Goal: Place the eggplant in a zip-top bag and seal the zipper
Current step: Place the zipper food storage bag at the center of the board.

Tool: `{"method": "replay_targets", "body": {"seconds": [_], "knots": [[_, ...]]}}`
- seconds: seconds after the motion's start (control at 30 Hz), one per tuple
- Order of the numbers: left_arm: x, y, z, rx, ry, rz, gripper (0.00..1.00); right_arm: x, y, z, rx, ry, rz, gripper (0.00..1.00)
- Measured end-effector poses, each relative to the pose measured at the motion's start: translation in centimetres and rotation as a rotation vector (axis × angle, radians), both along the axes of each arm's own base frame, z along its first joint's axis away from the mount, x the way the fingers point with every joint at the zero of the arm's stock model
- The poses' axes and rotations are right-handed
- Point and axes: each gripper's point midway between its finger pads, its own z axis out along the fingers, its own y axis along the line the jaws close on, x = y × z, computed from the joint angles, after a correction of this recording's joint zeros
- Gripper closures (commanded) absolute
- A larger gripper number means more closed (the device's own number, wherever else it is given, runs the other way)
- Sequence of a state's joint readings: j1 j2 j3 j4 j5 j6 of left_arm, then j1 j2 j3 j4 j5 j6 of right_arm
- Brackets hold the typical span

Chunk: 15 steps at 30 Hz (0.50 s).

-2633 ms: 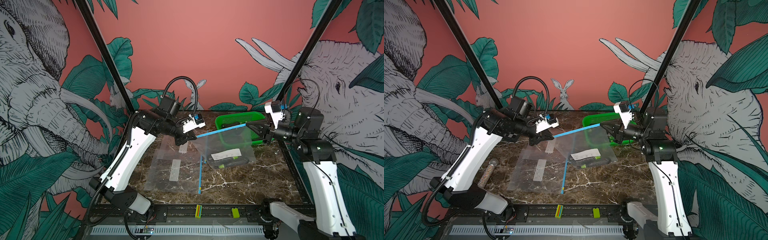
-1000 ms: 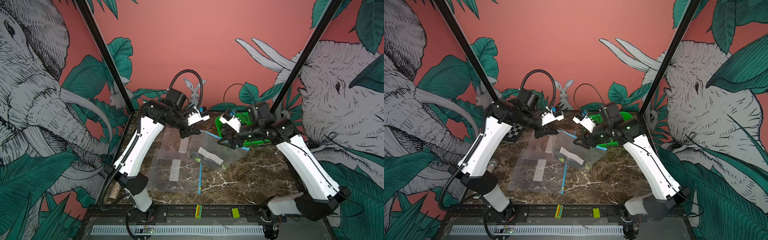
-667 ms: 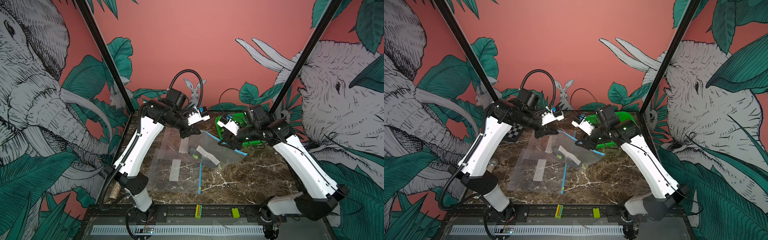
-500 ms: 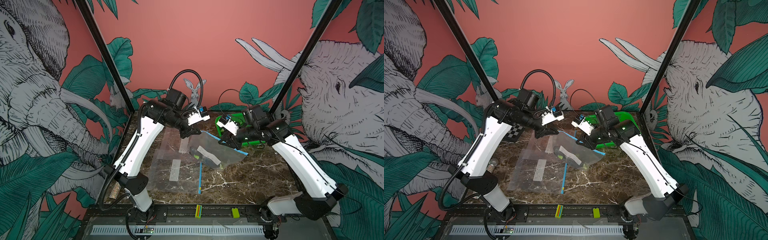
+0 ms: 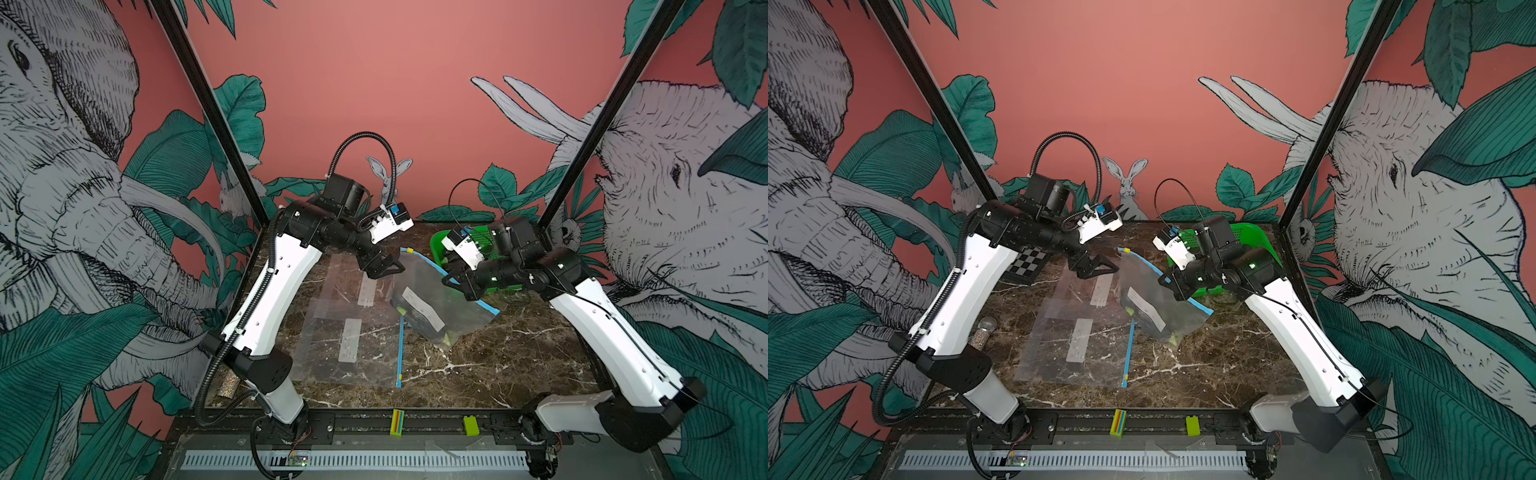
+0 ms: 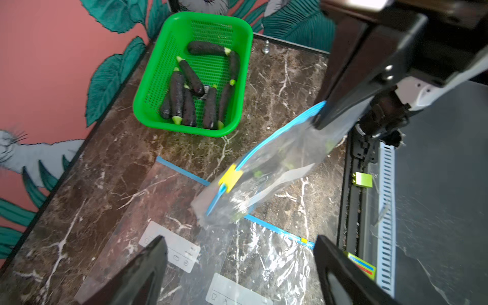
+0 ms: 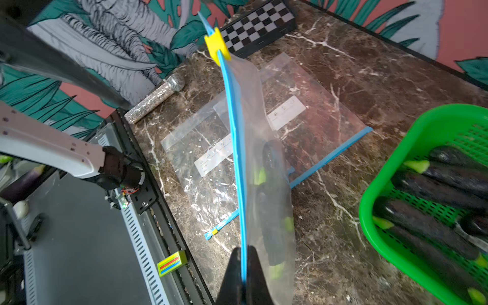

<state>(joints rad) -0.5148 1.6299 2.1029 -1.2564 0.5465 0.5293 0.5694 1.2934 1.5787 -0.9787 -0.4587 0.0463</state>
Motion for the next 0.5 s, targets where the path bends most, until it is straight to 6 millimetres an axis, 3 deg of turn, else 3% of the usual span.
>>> {"method": "replay_targets", "body": {"seconds": [0.23, 0.37, 0.5], "knots": [[0.4, 1.8, 2.3, -0.082, -0.067, 0.103, 0.05, -0.8, -4.3, -1.4, 0.021, 0.117, -0.261, 1.00], [0.1, 1.8, 3.0, -0.113, -0.088, 0.111, 0.05, -0.8, -8.3, -3.4, 0.021, 0.187, -0.440, 1.00], [0.3, 1.6, 2.4, -0.125, -0.076, 0.111, 0.05, -0.9, -12.8, -6.2, 0.005, 0.252, -0.618, 1.00]]}}
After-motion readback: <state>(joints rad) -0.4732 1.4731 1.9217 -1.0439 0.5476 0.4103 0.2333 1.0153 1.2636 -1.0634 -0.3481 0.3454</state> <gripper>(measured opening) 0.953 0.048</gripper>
